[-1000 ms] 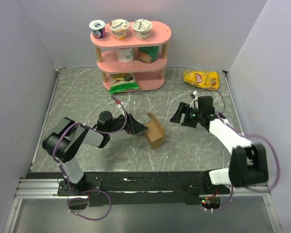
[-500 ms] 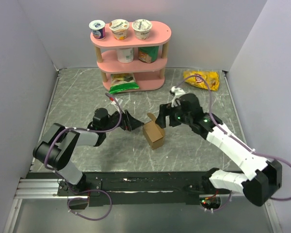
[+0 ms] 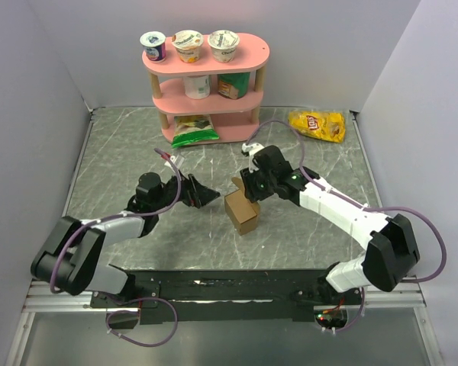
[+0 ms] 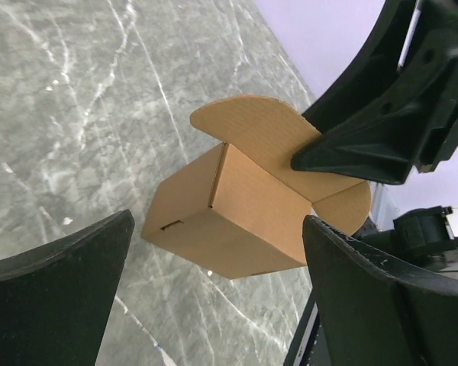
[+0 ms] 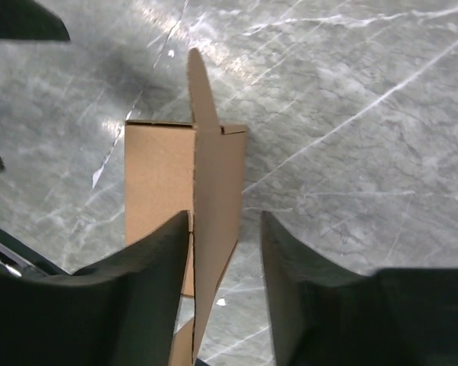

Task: Fold the paper box

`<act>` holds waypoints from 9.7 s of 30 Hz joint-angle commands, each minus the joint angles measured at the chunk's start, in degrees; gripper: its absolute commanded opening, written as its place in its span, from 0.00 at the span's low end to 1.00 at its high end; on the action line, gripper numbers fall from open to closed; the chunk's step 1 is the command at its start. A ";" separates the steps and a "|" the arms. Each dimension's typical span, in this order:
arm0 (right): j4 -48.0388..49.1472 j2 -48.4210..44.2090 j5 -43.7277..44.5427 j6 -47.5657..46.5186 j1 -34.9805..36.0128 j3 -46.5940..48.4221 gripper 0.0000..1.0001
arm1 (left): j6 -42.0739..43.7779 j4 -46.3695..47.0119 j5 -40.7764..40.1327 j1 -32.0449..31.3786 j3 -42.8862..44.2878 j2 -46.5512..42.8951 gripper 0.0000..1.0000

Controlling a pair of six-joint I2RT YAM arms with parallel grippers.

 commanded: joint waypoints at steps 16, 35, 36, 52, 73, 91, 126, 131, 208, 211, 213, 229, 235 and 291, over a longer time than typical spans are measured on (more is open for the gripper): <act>5.66 1.53 -22.91 -20.40 0.43 2.69 0.19 | 9.61 -9.65 -1.80 0.30 -3.04 -13.32 0.99; 2.66 7.59 -31.97 -27.17 0.26 6.30 0.22 | 22.18 -5.08 0.56 0.30 2.49 -6.12 0.92; 2.84 7.94 -31.89 -27.09 0.25 6.38 0.22 | 22.18 -4.91 1.26 0.30 2.50 -5.68 0.90; 5.83 9.27 -27.58 -24.89 -0.45 6.74 0.23 | 22.70 -8.50 0.49 -3.38 3.03 -4.27 0.48; 8.81 7.95 -12.31 -18.30 1.57 4.37 0.24 | 16.73 -25.56 -31.06 -16.12 11.29 -4.80 0.13; 7.50 -12.35 -6.38 -5.02 -5.71 -6.44 0.93 | 30.35 -18.53 -35.91 -20.27 2.15 -14.64 0.13; 7.59 -3.48 7.13 8.50 2.00 -6.80 0.00 | 18.23 -25.74 -44.51 -21.67 10.85 -7.00 0.12; 7.33 -2.69 11.18 12.72 3.68 -6.45 0.00 | 15.42 -24.86 -46.54 -22.02 10.15 -6.47 0.09; 8.20 -4.36 36.67 28.02 19.41 -14.27 0.00 | 10.32 -36.90 -45.75 -24.92 14.89 -5.85 0.05; 7.94 -4.18 38.85 28.02 20.20 -14.10 0.00 | 9.44 -40.49 -46.19 -24.83 18.39 -4.54 0.02; 7.24 -3.31 40.35 28.20 21.17 -13.66 0.00 | 8.39 -43.31 -46.19 -24.83 20.16 -3.13 0.01; 4.78 -0.31 44.58 30.13 23.81 -11.90 0.00 | 6.27 -38.76 -53.21 -27.02 15.87 -2.07 0.01; 4.42 -0.14 44.84 30.92 23.90 -11.72 0.00 | 7.67 -33.39 -59.81 -29.93 9.98 -4.35 0.01; 1.62 -3.29 46.42 35.14 26.44 -12.07 0.20 | 6.80 -21.60 -67.98 -35.47 1.97 3.29 0.01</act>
